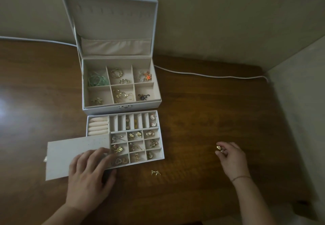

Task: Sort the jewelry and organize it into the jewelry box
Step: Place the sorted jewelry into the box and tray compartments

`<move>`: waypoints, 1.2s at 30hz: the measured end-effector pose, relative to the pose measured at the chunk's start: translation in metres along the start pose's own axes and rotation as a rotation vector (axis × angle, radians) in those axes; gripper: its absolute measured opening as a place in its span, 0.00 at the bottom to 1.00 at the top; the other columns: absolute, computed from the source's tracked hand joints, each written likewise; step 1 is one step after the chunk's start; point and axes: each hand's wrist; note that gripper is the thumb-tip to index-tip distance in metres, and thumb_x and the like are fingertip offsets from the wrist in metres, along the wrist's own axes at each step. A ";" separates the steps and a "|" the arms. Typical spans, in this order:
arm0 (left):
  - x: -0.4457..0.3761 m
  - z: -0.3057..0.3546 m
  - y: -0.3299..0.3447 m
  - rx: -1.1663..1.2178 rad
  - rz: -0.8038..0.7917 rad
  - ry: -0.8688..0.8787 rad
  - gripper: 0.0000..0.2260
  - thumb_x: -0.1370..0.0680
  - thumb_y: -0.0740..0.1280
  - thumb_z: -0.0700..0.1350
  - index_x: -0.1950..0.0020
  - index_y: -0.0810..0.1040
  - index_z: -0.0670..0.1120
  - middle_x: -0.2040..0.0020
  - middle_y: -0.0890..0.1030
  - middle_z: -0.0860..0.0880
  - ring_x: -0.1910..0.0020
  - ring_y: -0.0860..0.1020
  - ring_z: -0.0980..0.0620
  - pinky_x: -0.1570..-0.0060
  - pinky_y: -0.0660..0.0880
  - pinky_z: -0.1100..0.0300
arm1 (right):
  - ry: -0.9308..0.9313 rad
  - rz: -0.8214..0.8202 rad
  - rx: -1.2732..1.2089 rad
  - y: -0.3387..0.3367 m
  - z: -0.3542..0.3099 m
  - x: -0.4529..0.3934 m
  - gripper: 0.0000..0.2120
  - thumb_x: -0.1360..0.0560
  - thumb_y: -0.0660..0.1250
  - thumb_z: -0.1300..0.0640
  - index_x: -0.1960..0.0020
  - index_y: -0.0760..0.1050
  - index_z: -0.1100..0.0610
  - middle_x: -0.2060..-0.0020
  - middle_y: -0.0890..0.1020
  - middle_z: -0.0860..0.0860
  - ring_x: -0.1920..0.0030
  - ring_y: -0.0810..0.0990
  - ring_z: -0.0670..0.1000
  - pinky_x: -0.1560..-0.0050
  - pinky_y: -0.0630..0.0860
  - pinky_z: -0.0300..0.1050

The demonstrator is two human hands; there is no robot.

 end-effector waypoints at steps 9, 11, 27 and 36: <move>0.001 -0.003 -0.002 0.039 -0.012 0.026 0.21 0.20 0.51 0.61 0.37 0.75 0.53 0.38 0.75 0.50 0.37 0.70 0.43 0.34 0.61 0.45 | 0.003 -0.052 -0.135 -0.007 -0.060 0.002 0.09 0.25 0.70 0.60 0.45 0.78 0.53 0.52 0.81 0.51 0.51 0.80 0.50 0.62 0.71 0.34; 0.002 -0.005 -0.001 0.043 -0.007 0.032 0.20 0.20 0.52 0.61 0.37 0.74 0.53 0.38 0.74 0.50 0.37 0.70 0.44 0.34 0.61 0.46 | -0.161 -0.046 -0.168 0.006 -0.102 0.007 0.09 0.26 0.70 0.59 0.47 0.79 0.51 0.52 0.80 0.47 0.52 0.79 0.47 0.59 0.74 0.35; 0.003 -0.008 0.001 0.055 -0.027 0.041 0.19 0.25 0.65 0.58 0.36 0.72 0.55 0.36 0.77 0.51 0.34 0.69 0.46 0.30 0.59 0.48 | -1.278 -0.232 0.208 0.104 -0.246 -0.016 0.16 0.30 0.68 0.73 0.47 0.78 0.58 0.48 0.76 0.53 0.47 0.76 0.54 0.54 0.80 0.54; 0.003 -0.008 0.002 0.063 -0.025 0.036 0.19 0.25 0.65 0.57 0.36 0.73 0.55 0.35 0.77 0.50 0.34 0.69 0.46 0.29 0.57 0.49 | -1.021 -0.139 -0.126 0.088 -0.233 -0.011 0.16 0.26 0.63 0.72 0.43 0.80 0.60 0.48 0.80 0.52 0.46 0.77 0.48 0.40 0.73 0.36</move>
Point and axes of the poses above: each hand's wrist, its own x-axis away from the middle knuckle, its own y-axis out of the palm, z = x × y
